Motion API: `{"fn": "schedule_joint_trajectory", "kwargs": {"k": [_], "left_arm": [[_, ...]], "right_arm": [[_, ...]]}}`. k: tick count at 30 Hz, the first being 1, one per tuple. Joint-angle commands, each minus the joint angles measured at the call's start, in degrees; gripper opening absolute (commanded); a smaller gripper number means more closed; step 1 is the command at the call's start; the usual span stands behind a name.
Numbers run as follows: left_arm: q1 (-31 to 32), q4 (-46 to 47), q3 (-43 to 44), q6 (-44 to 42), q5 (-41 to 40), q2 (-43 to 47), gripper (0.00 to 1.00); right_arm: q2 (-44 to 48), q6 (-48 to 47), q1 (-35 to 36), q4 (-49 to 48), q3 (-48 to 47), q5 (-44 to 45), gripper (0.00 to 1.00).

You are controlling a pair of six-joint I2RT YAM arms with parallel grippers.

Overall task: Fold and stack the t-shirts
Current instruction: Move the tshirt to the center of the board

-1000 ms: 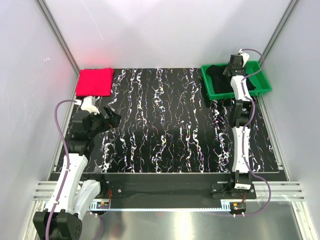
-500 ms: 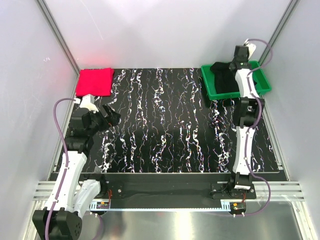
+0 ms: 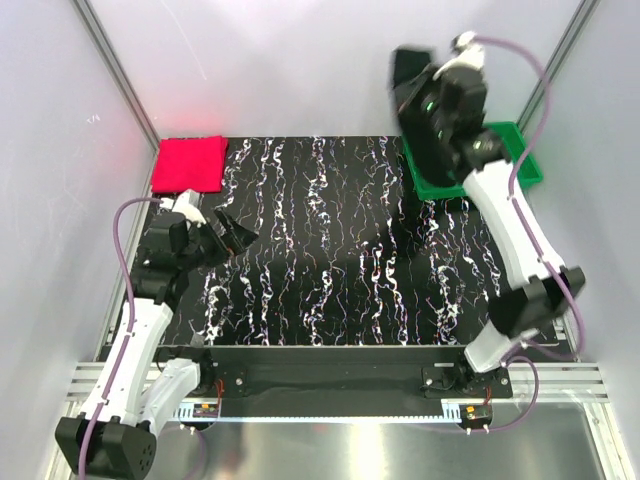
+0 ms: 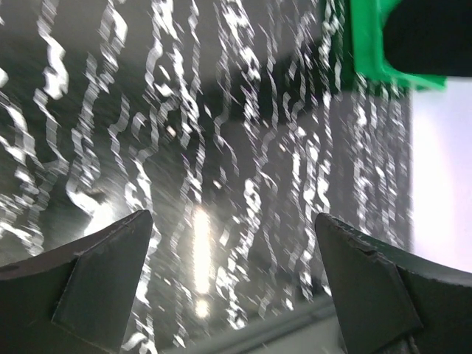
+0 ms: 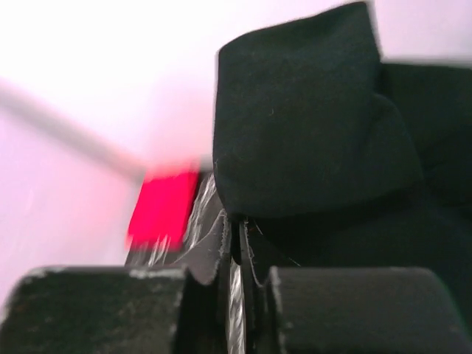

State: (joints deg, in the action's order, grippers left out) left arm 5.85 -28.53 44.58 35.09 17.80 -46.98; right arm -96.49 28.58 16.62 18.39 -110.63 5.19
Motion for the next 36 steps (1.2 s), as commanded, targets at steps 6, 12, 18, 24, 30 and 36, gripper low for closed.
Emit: {"fn": "schedule_joint_trajectory", "kwargs": {"k": [6, 12, 18, 24, 30, 36], "left_arm": [[0.6, -2.2, -4.7, 7.4, 11.3, 6.2, 0.90], [0.7, -2.8, -7.7, 11.3, 13.9, 9.5, 0.80], [3.7, -3.0, -7.3, 12.8, 15.8, 6.6, 0.82], [20.2, -3.3, -4.5, 15.4, 3.4, -0.9, 0.76], [23.9, -4.2, 5.3, 7.3, -3.8, -12.9, 0.70], [23.8, -4.5, 19.5, -0.9, -5.1, -31.3, 0.72]], "right_arm": [[21.0, 4.6, 11.8, -6.9, 39.3, -18.3, 0.00], [31.0, 3.8, 13.7, -8.5, 58.0, -31.8, 0.18], [33.8, 10.6, 13.5, -8.7, 69.0, -39.9, 1.00], [35.6, 16.8, 9.6, -8.8, 74.2, -40.4, 1.00], [41.4, 16.3, -0.1, 6.0, 76.0, -38.6, 1.00], [43.6, 16.8, -3.2, 21.8, 74.4, -25.3, 1.00]]}}
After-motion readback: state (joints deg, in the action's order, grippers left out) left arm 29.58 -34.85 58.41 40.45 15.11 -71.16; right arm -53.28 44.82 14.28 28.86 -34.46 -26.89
